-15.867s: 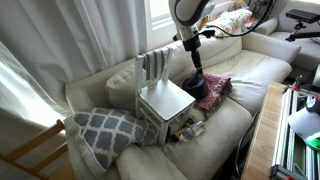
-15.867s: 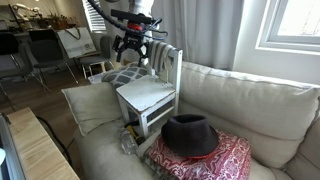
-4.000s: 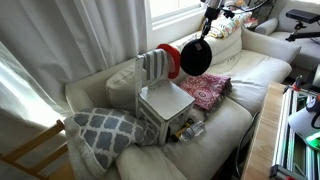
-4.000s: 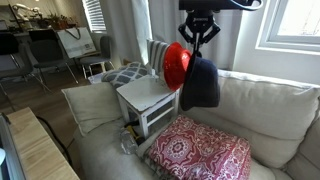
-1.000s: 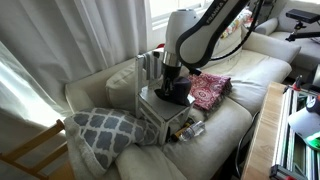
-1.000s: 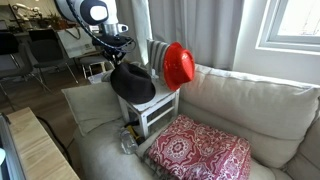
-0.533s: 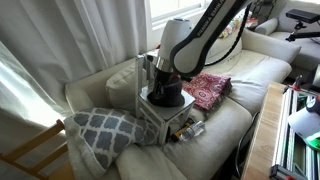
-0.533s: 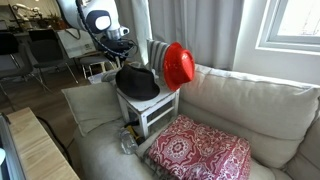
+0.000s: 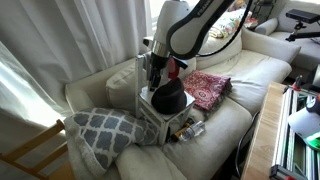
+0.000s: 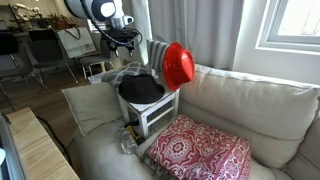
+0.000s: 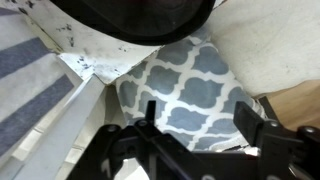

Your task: Pick up the stack hats from the middle sofa seat and put them on the chair ear, remove the black hat from the stack on the chair ear and put it on the chair seat

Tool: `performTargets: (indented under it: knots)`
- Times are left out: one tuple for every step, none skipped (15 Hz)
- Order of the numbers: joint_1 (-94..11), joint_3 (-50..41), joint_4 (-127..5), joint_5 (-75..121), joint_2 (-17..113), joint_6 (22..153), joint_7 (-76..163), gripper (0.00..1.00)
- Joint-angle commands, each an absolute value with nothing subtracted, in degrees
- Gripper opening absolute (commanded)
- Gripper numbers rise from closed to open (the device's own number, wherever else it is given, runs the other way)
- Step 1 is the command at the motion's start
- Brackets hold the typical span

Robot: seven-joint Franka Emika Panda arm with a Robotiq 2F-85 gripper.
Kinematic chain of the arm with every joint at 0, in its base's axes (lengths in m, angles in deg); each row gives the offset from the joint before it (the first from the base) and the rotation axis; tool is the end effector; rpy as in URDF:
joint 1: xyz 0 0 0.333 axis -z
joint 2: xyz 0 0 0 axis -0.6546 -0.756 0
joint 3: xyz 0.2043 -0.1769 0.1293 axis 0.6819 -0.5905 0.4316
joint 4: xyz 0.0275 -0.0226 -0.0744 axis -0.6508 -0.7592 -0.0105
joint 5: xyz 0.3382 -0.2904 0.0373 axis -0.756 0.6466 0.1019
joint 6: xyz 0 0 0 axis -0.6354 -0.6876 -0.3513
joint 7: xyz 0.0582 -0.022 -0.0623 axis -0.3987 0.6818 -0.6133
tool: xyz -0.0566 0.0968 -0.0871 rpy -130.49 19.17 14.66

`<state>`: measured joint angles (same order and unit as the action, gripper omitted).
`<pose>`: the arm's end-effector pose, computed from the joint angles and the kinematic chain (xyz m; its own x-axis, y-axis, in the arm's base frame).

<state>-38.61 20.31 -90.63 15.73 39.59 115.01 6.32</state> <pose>0.6025 0.2088 0.1511 0.6755 0.6577 0.3334 0.7012 -0.7128 -0.0147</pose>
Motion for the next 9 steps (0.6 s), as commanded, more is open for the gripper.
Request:
performTargets:
  knots:
    - [-33.44, 22.92, -92.53, 9.71, 48.48, 99.40, 4.54, 1.00]
    - [-34.37, 20.29, -91.38, 9.09, 50.73, 94.40, 5.64, 1.00]
    - [-34.08, 18.89, -91.02, 7.16, 52.36, 89.48, 4.92, 1.00]
    - [-34.37, 16.94, -89.96, 6.33, 53.79, 84.54, 5.53, 1.00]
    - [-31.57, 17.85, -88.98, 6.66, 55.32, 79.96, 6.11, 1.00]
    - [-34.34, 13.52, -88.03, 5.16, 56.66, 76.32, 5.35, 1.00]
    - [-34.23, 11.93, -87.71, 4.83, 57.99, 74.52, 5.37, 1.00]
    - [-34.25, 10.25, -87.00, 3.91, 59.02, 72.81, 4.65, 1.00]
    - [-34.45, 8.56, -86.41, 4.00, 60.03, 71.47, 4.96, 1.00]
